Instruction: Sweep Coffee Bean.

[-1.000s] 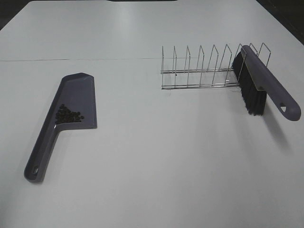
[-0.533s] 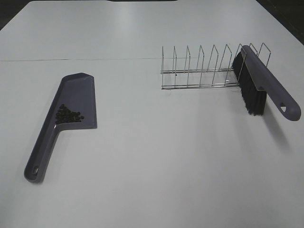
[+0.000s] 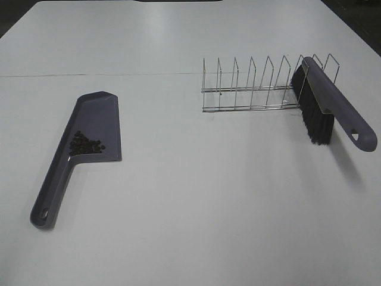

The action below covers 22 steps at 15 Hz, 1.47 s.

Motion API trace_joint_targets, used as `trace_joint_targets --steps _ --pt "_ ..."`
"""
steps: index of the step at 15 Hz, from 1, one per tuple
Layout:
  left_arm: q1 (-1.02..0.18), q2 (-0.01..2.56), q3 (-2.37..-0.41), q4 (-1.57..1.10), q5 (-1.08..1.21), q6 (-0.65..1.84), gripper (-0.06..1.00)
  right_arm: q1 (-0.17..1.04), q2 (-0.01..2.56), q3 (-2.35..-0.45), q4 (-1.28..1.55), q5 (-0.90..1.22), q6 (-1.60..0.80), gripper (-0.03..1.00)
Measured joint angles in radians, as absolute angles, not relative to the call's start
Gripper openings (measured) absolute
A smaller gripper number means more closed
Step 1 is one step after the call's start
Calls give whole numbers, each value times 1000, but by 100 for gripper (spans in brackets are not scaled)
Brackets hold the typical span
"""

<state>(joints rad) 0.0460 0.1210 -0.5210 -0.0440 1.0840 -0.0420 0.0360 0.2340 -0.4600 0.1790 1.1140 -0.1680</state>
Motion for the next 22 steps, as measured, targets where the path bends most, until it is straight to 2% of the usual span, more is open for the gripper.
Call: trace_joint_targets --steps 8,22 --pt "46 -6 -521 -33 1084 -58 76 36 5 -460 173 1114 -168 67" --pt "46 -7 -521 -21 1084 -64 76 36 -4 -460 160 1115 -168 67"
